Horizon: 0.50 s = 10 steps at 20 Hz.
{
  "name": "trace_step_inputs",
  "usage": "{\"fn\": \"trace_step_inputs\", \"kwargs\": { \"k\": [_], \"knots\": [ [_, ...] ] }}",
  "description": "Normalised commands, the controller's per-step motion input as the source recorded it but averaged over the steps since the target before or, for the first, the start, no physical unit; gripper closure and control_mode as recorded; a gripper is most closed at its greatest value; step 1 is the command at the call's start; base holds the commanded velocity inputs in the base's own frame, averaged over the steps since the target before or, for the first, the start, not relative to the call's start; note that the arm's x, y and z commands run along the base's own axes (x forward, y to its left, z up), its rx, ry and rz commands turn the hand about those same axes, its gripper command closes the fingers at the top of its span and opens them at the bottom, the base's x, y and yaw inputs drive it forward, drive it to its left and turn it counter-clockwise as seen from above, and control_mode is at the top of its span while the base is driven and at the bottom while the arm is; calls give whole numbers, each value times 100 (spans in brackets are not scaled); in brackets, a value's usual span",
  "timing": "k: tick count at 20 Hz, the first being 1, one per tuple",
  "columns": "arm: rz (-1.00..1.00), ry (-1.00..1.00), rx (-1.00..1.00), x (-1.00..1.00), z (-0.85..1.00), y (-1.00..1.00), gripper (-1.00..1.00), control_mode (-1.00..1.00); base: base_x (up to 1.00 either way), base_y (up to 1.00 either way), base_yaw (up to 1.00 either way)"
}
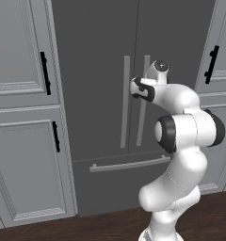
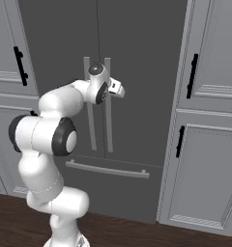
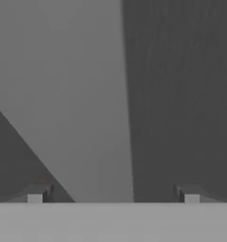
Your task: Grab a lemon wedge from the fridge and one ice cube from the ice bowl, and put them in the glass of lemonade.
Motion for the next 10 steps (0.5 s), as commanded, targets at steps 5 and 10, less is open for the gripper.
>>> {"fn": "trace_step_inputs", "kwargs": {
  "k": [5,10],
  "knots": [
    [0,-9,0,21,-5,0,-100,-100,0,0,0],
    [0,1,0,28,0,0,100,-100,0,0,0]
  ]
}}
